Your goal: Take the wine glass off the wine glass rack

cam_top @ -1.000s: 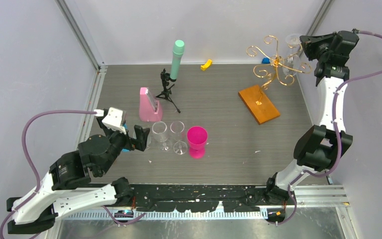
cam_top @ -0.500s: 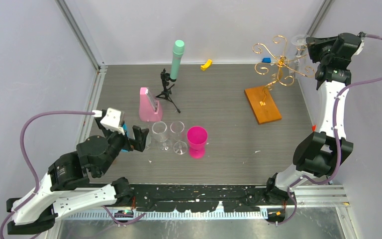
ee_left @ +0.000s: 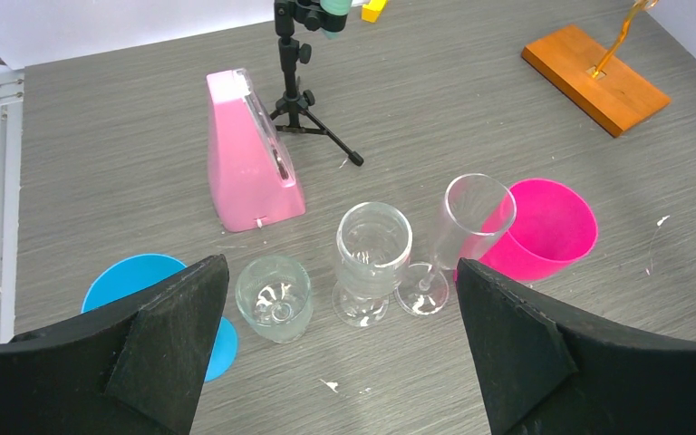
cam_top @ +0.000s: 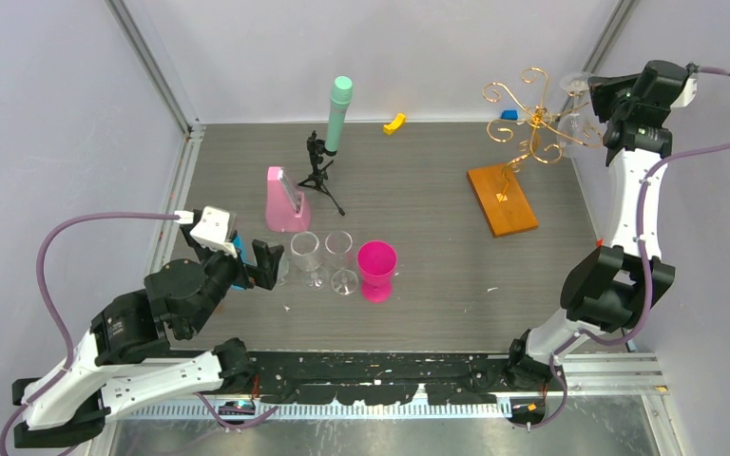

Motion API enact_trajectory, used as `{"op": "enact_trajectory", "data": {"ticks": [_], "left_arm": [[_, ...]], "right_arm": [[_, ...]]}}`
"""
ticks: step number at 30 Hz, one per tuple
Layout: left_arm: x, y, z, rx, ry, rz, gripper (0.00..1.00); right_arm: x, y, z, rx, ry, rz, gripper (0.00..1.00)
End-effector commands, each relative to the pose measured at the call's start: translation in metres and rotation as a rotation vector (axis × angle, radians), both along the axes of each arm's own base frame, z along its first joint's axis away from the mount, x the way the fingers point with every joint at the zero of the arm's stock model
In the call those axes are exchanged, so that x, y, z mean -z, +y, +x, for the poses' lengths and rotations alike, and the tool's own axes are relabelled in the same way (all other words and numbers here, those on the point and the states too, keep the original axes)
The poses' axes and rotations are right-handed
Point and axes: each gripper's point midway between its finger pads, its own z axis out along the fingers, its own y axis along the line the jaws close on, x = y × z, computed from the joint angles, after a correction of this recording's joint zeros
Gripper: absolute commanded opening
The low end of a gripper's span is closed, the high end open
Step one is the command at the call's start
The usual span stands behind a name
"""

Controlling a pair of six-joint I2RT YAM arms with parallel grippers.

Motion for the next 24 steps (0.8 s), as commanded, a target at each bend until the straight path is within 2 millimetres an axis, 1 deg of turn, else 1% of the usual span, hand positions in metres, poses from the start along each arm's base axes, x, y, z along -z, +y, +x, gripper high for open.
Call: {"op": "enact_trajectory", "data": {"ticks": [1, 5, 7, 10, 11, 12, 14, 18, 19, 20, 23, 24], "left_arm": [[-0.008, 0.003, 0.002, -0.017, -0.018, -0.014, 1.00], [-0.008, 0.005, 0.001, -0.019, -0.020, -0.017, 1.00], [-0.008, 0.005, 0.001, -0.020, -0.021, -0.021, 1.00], [-0.007, 0.004, 0.001, -0.018, -0.020, -0.021, 1.00], [-0.007, 0.004, 0.001, -0.017, -0.019, -0.019, 1.00], [-0.006, 0.003, 0.001, -0.016, -0.018, -0.018, 1.00], [-0.007, 0.003, 0.002, -0.018, -0.018, -0.018, 1.00], [-0.006, 0.003, 0.002, -0.016, -0.017, -0.019, 1.00], [-0.006, 0.002, 0.002, -0.017, -0.016, -0.019, 1.00], [-0.005, 0.003, 0.002, -0.017, -0.016, -0.019, 1.00], [-0.005, 0.002, 0.001, -0.016, -0.016, -0.020, 1.00], [-0.005, 0.003, 0.001, -0.016, -0.016, -0.020, 1.00]], "right_arm": [[-0.047, -0.011, -0.005, 0.059, -0.099, -0.069, 0.01], [-0.046, -0.014, -0.011, 0.088, -0.092, -0.073, 0.00], [-0.046, -0.014, -0.016, 0.096, -0.090, -0.073, 0.00], [-0.046, -0.019, -0.026, 0.146, -0.096, -0.069, 0.00], [-0.043, -0.020, -0.027, 0.156, -0.093, -0.065, 0.00], [-0.048, -0.019, -0.031, 0.158, -0.103, -0.068, 0.00], [-0.049, -0.017, -0.035, 0.160, -0.107, -0.068, 0.00], [-0.050, -0.009, -0.041, 0.132, -0.116, -0.061, 0.00], [-0.049, -0.004, -0.041, 0.106, -0.118, -0.049, 0.00], [-0.052, -0.001, -0.042, 0.090, -0.129, -0.047, 0.00], [-0.047, 0.014, -0.039, 0.017, -0.138, 0.000, 0.00], [-0.050, 0.017, -0.038, 0.003, -0.154, 0.017, 0.00]]}}
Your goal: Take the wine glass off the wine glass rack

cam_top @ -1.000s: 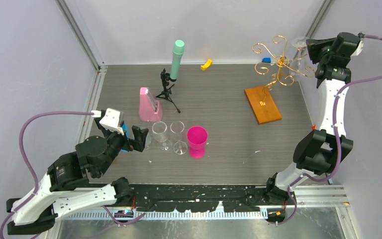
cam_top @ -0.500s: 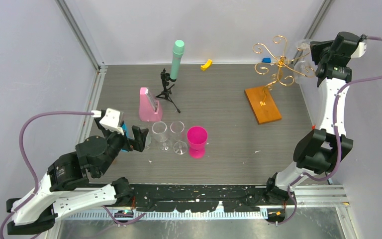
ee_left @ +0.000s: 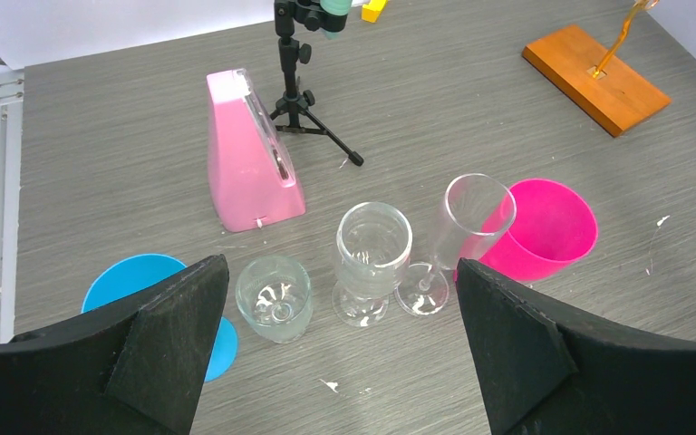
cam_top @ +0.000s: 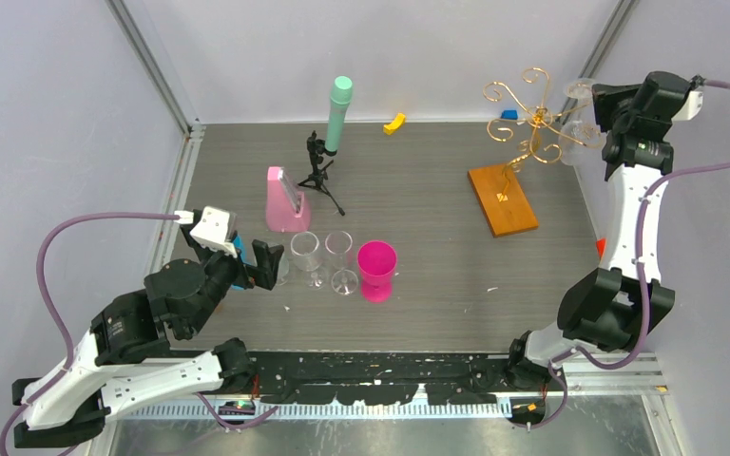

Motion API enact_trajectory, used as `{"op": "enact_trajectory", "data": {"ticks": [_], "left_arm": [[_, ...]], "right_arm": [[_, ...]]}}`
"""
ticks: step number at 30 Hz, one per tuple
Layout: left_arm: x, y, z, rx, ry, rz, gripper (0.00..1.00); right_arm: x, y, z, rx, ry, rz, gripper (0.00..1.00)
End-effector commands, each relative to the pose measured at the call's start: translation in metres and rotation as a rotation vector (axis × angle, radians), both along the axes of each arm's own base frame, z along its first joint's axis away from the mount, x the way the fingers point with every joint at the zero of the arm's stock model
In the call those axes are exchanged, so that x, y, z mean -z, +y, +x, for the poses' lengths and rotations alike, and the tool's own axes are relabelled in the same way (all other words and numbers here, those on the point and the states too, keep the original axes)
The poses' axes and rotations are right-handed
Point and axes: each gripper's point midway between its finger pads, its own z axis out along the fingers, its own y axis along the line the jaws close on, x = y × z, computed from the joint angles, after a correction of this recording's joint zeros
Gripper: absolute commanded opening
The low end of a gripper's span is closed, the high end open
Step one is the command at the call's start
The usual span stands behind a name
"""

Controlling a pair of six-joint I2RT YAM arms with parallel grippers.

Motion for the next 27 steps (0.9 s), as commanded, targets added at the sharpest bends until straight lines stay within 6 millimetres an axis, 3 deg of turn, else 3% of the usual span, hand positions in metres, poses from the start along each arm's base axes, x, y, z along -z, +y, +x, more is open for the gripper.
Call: {"op": "enact_trajectory", "data": {"ticks": [1, 10, 16, 27], "left_arm": [[-0.006, 0.002, 0.001, -0.014, -0.017, -0.021, 1.00], [-0.006, 0.003, 0.001, -0.016, -0.015, -0.023, 1.00], [-0.005, 0.002, 0.002, -0.017, -0.013, -0.017, 1.00], [-0.007, -0.002, 0.004, -0.019, -0.012, -0.014, 1.00]], "right_arm": [[-0.040, 0.023, -0.005, -0.099, -0.150, 0.027, 0.00], [-0.050, 0.041, 0.012, -0.221, -0.241, 0.100, 0.00], [-0.061, 0.037, 0.024, -0.233, -0.284, 0.059, 0.00], [-0.098, 0.032, 0.049, -0.280, -0.450, -0.026, 0.00]]}}
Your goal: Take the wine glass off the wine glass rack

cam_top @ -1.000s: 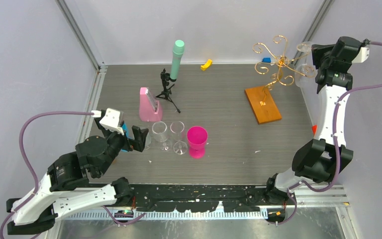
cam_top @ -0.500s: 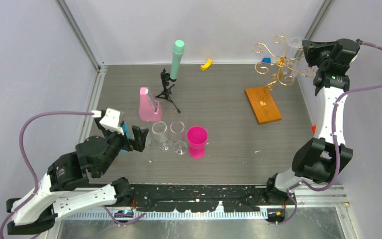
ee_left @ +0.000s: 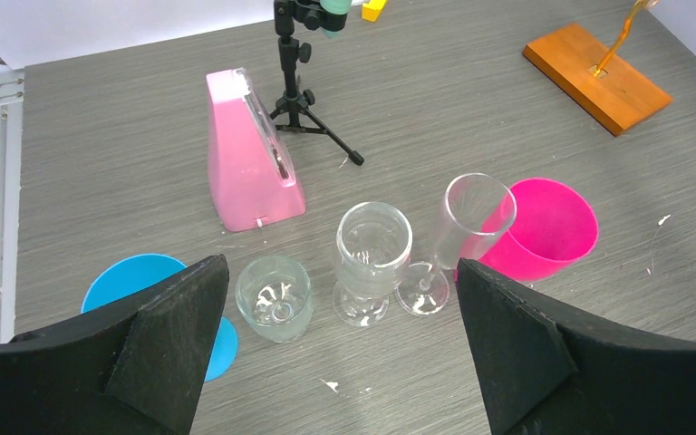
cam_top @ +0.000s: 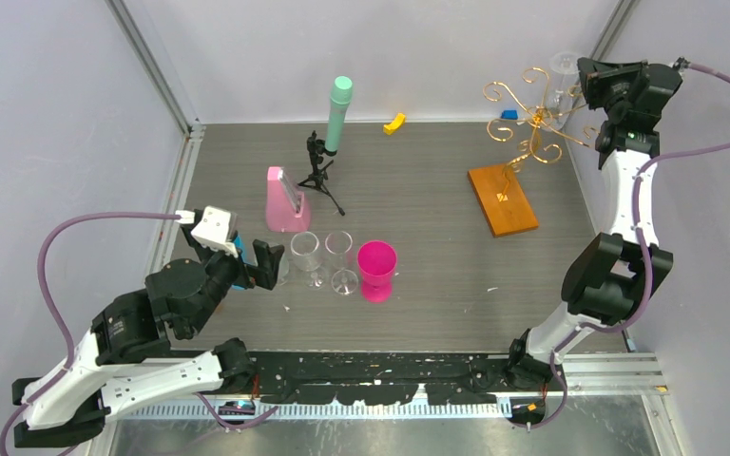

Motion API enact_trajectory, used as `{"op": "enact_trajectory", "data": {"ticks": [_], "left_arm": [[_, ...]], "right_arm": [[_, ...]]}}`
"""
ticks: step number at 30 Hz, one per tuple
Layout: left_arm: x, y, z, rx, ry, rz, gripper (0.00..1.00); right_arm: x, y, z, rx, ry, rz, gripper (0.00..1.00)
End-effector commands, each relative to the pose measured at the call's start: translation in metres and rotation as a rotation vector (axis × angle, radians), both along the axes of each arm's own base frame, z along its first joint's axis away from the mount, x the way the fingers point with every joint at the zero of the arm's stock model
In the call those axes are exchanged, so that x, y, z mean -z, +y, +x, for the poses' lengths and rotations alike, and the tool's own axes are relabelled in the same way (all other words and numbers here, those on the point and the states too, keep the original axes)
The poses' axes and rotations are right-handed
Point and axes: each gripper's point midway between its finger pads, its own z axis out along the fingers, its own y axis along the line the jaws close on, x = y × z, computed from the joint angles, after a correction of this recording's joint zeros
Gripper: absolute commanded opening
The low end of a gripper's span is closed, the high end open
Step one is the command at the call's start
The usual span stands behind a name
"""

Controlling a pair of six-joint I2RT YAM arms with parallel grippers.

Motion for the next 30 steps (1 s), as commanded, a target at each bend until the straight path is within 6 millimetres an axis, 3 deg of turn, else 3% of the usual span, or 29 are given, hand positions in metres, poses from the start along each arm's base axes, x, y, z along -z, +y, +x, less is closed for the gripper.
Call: {"op": "enact_trajectory", "data": {"ticks": [1, 5, 8, 14, 17, 22, 23, 30], "left_arm": [[-0.007, -0.002, 0.004, -0.018, -0.012, -0.014, 1.00], [-0.008, -0.008, 0.005, -0.010, -0.009, -0.012, 1.00], [-0.009, -0.014, 0.007, 0.000, -0.008, -0.013, 1.00], [-0.008, -0.031, 0.008, 0.040, 0.006, -0.026, 1.00], [-0.009, -0.041, 0.008, 0.066, 0.016, -0.047, 1.00], [-0.010, -0.063, 0.004, 0.141, 0.042, -0.101, 1.00], [-0.011, -0.070, 0.001, 0.170, 0.048, -0.122, 1.00], [-0.034, -0.117, -0.022, 0.390, 0.082, -0.296, 1.00]], "right_arm": [[-0.086, 0.007, -0.004, -0.036, -0.274, -0.101, 0.00], [-0.105, 0.013, -0.004, -0.074, -0.350, -0.126, 0.00], [-0.132, 0.026, -0.011, -0.140, -0.434, -0.176, 0.00], [-0.183, 0.047, -0.041, -0.189, -0.538, -0.266, 0.00], [-0.198, 0.056, -0.057, -0.205, -0.558, -0.282, 0.00], [-0.224, 0.080, -0.103, -0.248, -0.601, -0.264, 0.00], [-0.235, 0.089, -0.121, -0.266, -0.627, -0.267, 0.00], [-0.258, 0.135, -0.203, -0.428, -0.696, -0.108, 0.00]]}}
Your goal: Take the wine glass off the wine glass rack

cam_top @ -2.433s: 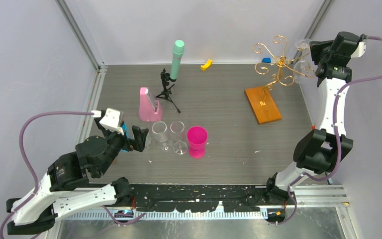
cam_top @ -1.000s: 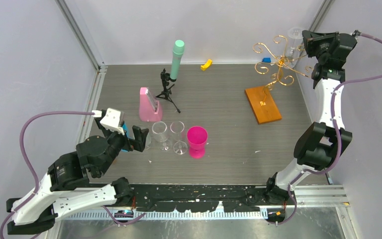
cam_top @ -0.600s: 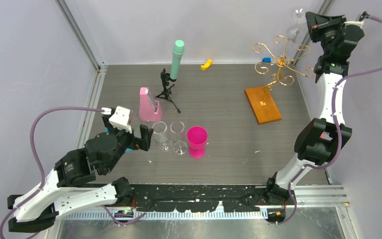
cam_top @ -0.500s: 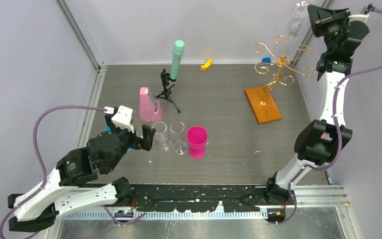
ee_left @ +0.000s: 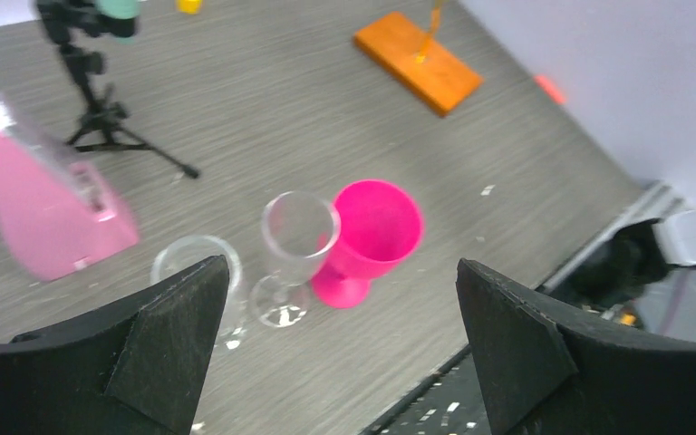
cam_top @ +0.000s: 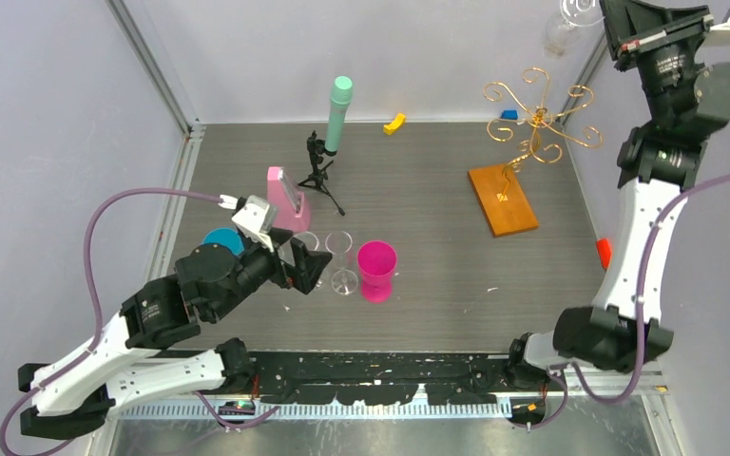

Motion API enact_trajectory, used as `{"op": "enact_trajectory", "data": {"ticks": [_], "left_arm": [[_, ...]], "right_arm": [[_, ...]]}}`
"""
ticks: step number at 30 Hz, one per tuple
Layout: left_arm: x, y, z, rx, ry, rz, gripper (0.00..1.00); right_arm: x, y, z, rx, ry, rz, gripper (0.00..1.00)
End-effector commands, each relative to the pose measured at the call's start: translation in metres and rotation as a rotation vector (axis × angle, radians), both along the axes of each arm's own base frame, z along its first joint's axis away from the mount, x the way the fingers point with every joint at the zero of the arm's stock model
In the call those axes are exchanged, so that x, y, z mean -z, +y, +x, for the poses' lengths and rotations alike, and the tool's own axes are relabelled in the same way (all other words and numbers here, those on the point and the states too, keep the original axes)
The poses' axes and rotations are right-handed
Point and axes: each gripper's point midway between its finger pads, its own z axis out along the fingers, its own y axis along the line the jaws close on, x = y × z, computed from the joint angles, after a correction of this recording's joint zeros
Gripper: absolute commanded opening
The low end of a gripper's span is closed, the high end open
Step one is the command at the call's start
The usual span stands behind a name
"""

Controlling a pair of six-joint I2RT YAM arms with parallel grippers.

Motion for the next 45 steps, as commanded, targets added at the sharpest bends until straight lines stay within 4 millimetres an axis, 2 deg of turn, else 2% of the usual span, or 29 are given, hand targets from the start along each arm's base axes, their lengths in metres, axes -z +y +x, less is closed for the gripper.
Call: {"op": "enact_trajectory", "data": {"ticks": [1, 3, 4, 5, 6, 7, 8, 9, 10, 14, 17, 19, 25, 29, 31, 38, 41, 45], "left_arm": [[-0.033, -0.039, -0.014, 0.148, 0.013, -0.184, 1.00], [-0.033, -0.052, -0.015, 0.181, 0.038, -0.192, 1.00], [-0.035, -0.059, -0.017, 0.200, 0.049, -0.197, 1.00], [-0.036, -0.066, -0.017, 0.221, 0.061, -0.200, 1.00], [-0.040, -0.073, -0.018, 0.242, 0.069, -0.208, 1.00], [-0.042, -0.080, -0.019, 0.262, 0.081, -0.215, 1.00], [-0.044, -0.088, -0.020, 0.295, 0.096, -0.223, 1.00], [-0.048, -0.093, -0.018, 0.302, 0.107, -0.237, 1.00], [-0.052, -0.100, -0.017, 0.326, 0.125, -0.256, 1.00], [-0.085, -0.128, -0.019, 0.492, 0.212, -0.420, 1.00], [-0.109, -0.142, -0.007, 0.588, 0.307, -0.567, 1.00], [-0.122, -0.147, 0.010, 0.621, 0.369, -0.667, 1.00], [-0.139, -0.162, 0.047, 0.694, 0.463, -0.880, 0.98], [-0.149, -0.163, 0.049, 0.740, 0.349, -0.882, 0.96], [-0.147, -0.160, 0.049, 0.721, 0.245, -0.816, 0.96], [-0.133, -0.142, 0.050, 0.651, -0.131, -0.491, 0.94], [-0.125, -0.147, 0.041, 0.738, -0.205, -0.397, 0.91], [-0.113, -0.165, 0.029, 0.857, -0.245, -0.334, 0.85]], "right_arm": [[-0.049, 0.048, -0.092, -0.167, -0.158, 0.022, 0.00], [-0.046, 0.058, -0.112, -0.216, -0.153, 0.056, 0.00], [-0.051, 0.067, -0.131, -0.243, -0.171, 0.061, 0.00], [-0.043, 0.068, -0.133, -0.252, -0.151, 0.079, 0.00], [-0.045, 0.075, -0.149, -0.269, -0.159, 0.083, 0.00], [-0.038, 0.076, -0.151, -0.280, -0.137, 0.104, 0.00], [-0.039, 0.083, -0.166, -0.291, -0.144, 0.100, 0.00], [-0.033, 0.085, -0.168, -0.305, -0.123, 0.115, 0.01], [-0.033, 0.090, -0.180, -0.314, -0.127, 0.114, 0.01], [-0.021, 0.103, -0.203, -0.356, -0.085, 0.133, 0.00], [-0.015, 0.108, -0.215, -0.364, -0.067, 0.164, 0.00], [-0.009, 0.111, -0.224, -0.359, -0.051, 0.177, 0.00], [0.026, 0.103, -0.211, -0.375, 0.069, 0.310, 0.00], [0.062, 0.096, -0.187, -0.403, 0.190, 0.416, 0.00], [0.084, 0.095, -0.177, -0.402, 0.259, 0.445, 0.00], [0.136, 0.104, -0.165, -0.389, 0.430, 0.436, 0.00], [0.150, 0.116, -0.164, -0.432, 0.476, 0.439, 0.00], [0.158, 0.128, -0.167, -0.471, 0.510, 0.432, 0.01]]}}
